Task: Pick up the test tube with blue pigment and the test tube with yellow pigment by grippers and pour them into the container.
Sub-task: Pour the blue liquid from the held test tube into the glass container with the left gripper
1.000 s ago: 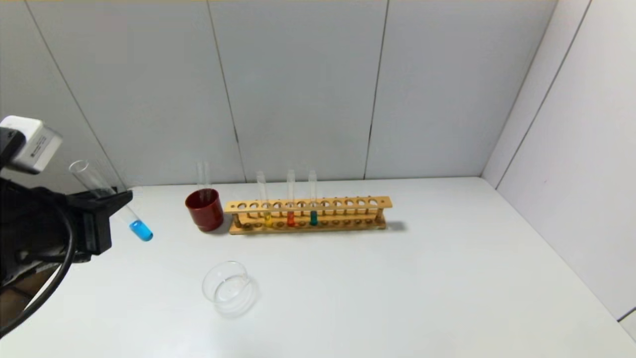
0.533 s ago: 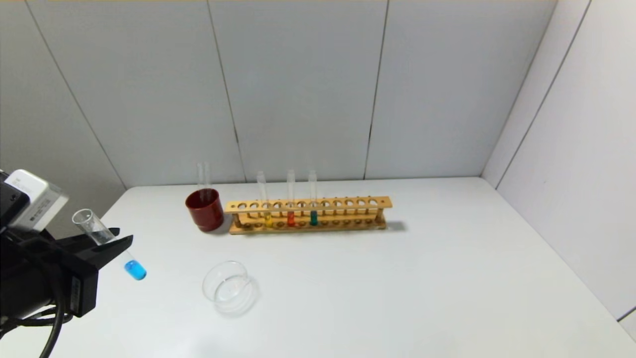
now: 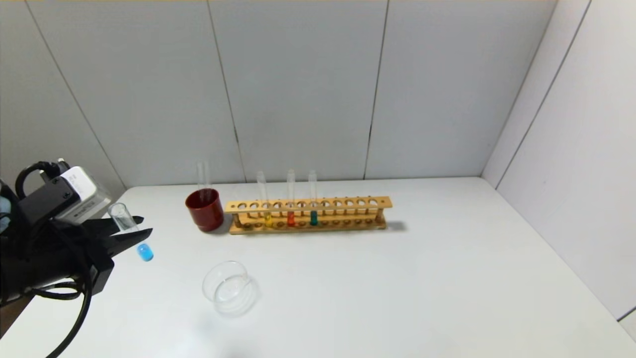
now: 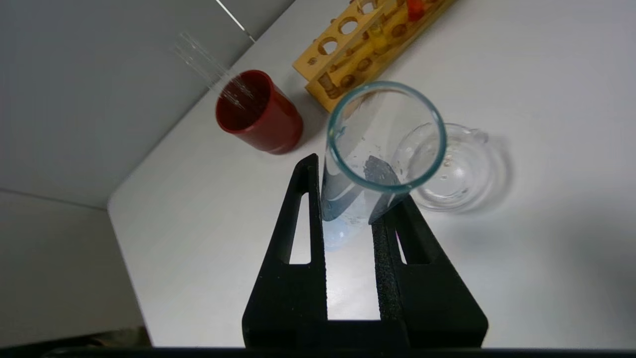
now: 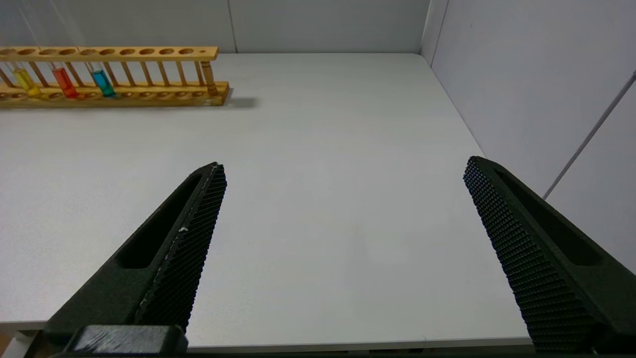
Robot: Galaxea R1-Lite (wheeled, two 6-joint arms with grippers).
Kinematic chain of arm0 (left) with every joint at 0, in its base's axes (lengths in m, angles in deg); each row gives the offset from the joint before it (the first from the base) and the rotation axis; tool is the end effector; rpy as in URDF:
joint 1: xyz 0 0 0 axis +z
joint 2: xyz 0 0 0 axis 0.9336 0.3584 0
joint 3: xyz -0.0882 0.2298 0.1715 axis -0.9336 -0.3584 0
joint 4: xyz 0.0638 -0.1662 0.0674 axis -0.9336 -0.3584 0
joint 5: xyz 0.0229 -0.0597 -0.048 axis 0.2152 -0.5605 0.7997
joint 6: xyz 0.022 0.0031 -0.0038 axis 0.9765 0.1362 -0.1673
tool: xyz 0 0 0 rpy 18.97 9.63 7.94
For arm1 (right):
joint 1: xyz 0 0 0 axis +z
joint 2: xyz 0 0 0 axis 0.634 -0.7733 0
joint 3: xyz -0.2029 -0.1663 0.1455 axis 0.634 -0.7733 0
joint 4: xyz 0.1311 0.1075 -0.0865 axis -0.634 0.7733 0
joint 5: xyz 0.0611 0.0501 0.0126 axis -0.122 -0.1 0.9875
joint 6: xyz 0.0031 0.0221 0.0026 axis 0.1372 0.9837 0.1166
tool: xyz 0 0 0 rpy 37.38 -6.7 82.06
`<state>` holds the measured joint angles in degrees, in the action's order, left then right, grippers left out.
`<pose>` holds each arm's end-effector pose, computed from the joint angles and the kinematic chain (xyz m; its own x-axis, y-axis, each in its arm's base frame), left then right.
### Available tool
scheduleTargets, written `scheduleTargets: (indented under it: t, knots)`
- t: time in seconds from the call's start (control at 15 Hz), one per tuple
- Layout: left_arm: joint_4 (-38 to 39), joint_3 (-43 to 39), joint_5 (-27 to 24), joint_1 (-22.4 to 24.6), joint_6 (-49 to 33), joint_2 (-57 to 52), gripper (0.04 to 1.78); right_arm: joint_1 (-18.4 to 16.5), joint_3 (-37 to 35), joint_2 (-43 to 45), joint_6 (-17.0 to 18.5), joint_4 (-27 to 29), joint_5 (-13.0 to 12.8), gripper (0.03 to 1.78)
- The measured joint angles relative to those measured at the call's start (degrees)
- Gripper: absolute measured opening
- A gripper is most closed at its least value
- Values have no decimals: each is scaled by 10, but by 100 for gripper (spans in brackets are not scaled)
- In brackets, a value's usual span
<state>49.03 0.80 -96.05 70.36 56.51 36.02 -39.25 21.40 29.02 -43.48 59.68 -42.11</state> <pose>0.1790 -0.0043 0.1963 0.8603 -0.3580 -0.3630 0.5011 0.7245 0.4733 -0.0228 0.0001 0.0752 1.0000 0.0060 -0.0031 -0.0060 1.0000 0.0008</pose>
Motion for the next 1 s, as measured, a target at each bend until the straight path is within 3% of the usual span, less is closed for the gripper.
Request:
scheduleTargets:
  t: [0.33,0.53,0.67,1.0]
  knots:
    - [-20,43,-27,23,193,59,32,0,0,0,0,0,0,175]
    - [-101,84,-28,21,293,69,32,0,0,0,0,0,0,175]
    - [-139,104,-27,15,305,72,32,0,0,0,0,0,0,175]
    - [-91,81,-25,13,319,80,32,0,0,0,0,0,0,175]
